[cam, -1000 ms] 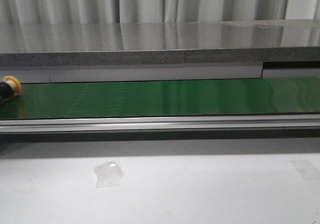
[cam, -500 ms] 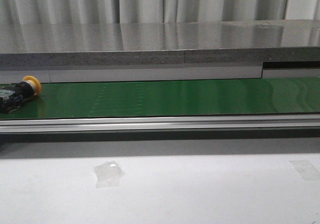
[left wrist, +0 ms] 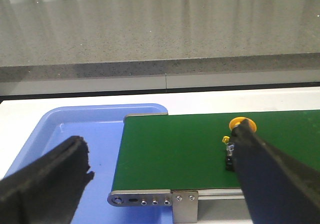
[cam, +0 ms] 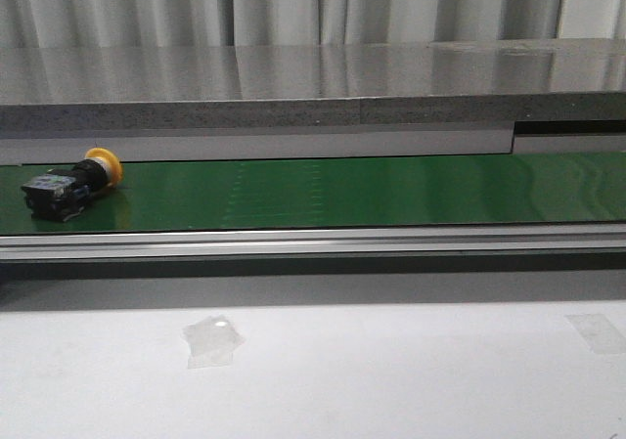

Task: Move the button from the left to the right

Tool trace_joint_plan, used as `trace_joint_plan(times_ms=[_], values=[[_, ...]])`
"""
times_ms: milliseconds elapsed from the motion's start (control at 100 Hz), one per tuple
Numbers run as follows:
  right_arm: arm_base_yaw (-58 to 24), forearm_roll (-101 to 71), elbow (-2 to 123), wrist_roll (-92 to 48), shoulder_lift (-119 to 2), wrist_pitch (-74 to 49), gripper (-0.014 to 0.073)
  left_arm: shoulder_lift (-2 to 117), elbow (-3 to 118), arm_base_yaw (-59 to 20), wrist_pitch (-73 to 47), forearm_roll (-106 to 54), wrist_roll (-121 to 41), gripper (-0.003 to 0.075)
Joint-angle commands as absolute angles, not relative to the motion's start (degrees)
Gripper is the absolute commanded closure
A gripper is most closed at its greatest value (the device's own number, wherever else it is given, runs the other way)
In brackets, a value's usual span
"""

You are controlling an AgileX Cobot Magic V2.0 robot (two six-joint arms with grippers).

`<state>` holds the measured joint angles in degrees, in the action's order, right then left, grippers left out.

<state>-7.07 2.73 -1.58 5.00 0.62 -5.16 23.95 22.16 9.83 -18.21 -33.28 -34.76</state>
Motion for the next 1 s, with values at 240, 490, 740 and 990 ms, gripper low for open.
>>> trace_joint_plan(times_ms=[240,490,740,990], values=[[-6.78,3.15,-0.69,4.83,1.63,-0.48,0.0694,24.00,23.70,9.44,-14.11,-34.83,-34.76,0.0251],[-6.78,3.15,-0.69,4.83,1.63,-0.48,0.0694,24.00,23.70,9.44,-13.99,-34.83,-34.76,0.0572],[-6.78,3.15,-0.69,4.83,1.63,-0.48,0.0694,24.00,23.70,9.44,-14.10,-34.83,-34.76,0.0740],[-6.78,3.15,-0.69,4.83,1.63,-0.42,0.0694,24.00,23.70,9.44,-14.10,-34.83,-34.76,0.0740]])
